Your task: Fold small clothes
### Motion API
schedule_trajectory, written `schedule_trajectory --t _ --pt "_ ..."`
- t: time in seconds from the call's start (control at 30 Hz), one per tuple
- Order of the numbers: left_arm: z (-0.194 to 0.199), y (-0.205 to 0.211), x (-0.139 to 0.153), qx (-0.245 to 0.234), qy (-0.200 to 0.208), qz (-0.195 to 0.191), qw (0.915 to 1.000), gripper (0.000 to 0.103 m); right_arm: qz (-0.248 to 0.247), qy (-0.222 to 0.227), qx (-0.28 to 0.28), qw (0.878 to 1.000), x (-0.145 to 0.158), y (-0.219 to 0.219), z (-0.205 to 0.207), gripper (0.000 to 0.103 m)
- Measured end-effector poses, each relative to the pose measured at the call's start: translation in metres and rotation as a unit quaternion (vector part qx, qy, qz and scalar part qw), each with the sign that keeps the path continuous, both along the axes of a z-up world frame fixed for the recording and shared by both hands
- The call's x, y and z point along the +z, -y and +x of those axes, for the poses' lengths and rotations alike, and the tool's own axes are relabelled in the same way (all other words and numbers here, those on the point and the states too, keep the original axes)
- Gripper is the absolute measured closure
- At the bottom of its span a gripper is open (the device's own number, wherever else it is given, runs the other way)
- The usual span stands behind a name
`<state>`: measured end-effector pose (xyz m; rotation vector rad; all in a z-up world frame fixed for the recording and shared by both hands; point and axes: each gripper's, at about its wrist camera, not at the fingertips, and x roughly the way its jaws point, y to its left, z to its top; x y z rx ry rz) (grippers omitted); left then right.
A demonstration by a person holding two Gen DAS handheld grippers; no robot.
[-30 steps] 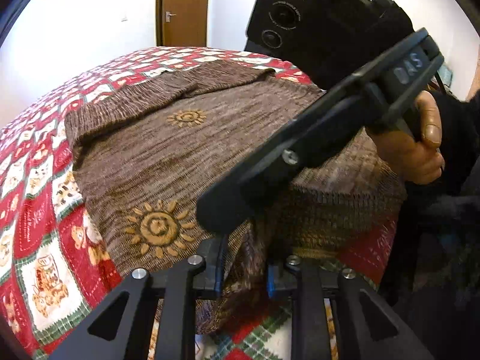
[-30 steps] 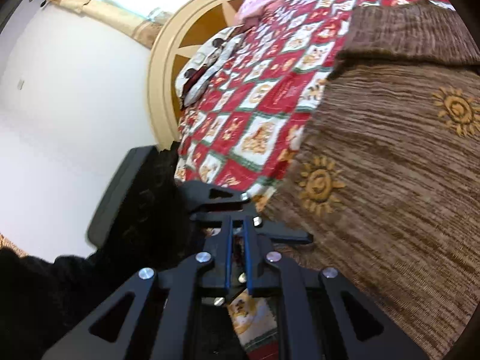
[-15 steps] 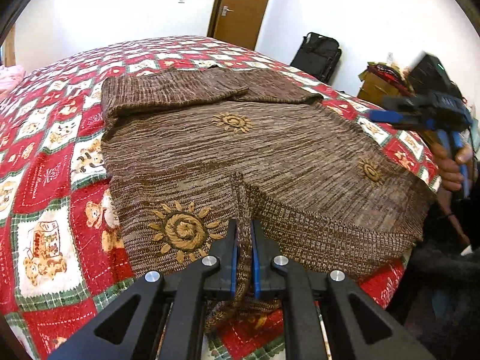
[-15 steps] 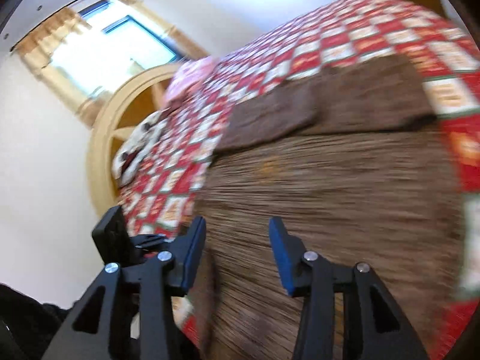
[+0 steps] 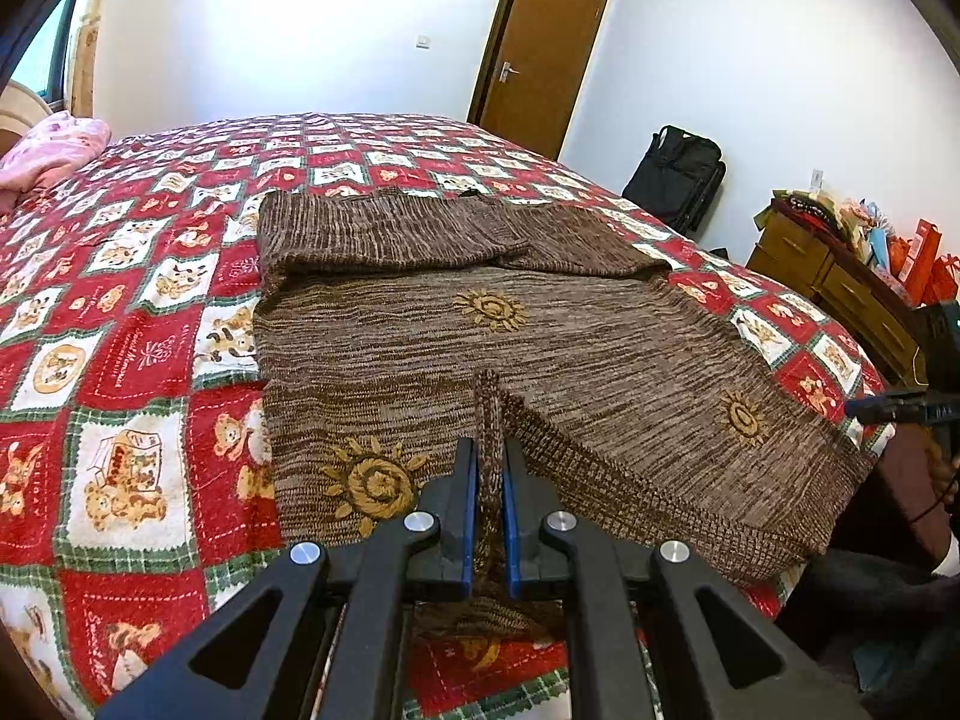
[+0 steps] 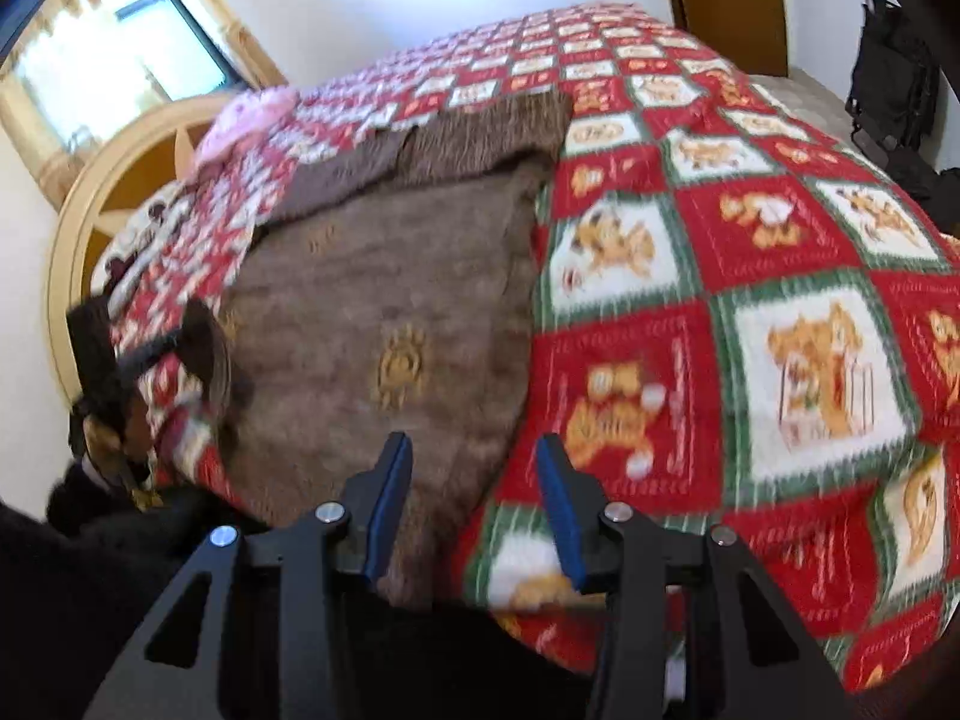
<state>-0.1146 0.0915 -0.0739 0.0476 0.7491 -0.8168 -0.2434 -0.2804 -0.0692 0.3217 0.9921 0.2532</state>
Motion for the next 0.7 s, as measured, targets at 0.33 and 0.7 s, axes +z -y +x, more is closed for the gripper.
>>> schedule_trajectory --t 0.33,0.7 --pt "-0.011 0.011 -0.016 -0.031 0.001 0.052 0.9982 0.096 -0.019 -0.054 0.066 0.996 -0.023 -0.037 0.0 0.061" --pt "0.019 0.0 0.019 -0.003 0.012 0.017 0.9998 0.099 0.176 -0.021 0.085 0.981 0.022 -0.012 0.045 0.094"
